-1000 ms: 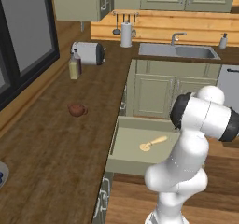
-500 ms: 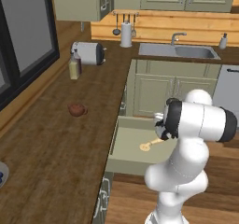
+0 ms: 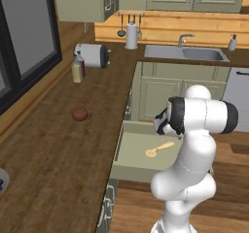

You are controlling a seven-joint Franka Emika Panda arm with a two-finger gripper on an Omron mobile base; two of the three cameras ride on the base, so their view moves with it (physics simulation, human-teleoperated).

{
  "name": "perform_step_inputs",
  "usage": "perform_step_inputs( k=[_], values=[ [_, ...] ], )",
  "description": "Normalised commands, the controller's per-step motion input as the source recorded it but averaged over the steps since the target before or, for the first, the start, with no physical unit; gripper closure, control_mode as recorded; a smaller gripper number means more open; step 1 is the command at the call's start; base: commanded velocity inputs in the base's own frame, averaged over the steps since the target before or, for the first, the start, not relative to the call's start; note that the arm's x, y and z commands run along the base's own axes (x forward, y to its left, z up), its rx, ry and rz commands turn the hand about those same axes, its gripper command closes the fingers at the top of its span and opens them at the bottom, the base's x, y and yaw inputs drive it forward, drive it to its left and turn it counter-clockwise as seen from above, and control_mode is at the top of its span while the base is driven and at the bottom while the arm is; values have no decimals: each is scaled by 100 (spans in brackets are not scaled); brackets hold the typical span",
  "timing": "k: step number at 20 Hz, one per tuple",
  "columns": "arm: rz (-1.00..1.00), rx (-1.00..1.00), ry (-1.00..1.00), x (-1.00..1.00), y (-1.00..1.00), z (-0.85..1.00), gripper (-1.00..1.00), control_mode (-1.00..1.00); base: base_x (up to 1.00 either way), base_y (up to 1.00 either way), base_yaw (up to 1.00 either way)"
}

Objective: Pick the pizza cutter from the drawer and place it on the counter.

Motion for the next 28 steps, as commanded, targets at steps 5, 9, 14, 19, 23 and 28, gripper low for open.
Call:
perform_step_inputs(
  k=[5,9,14,19,23,28],
  values=[
    [-2,28,7,25,-17,-8,-100,-100,0,0,0],
    [-2,9,0,20,5,-60,-100,-100,0,0,0],
    [-5,0,0,19,9,-36,-100,-100,0,0,0],
    [-7,0,-2,26,10,-39,-100,-100,0,0,0],
    [-7,0,-2,29,7,-38,-100,-100,0,0,0],
    [-8,0,1,2,0,-36,-100,-100,0,0,0]
  ],
)
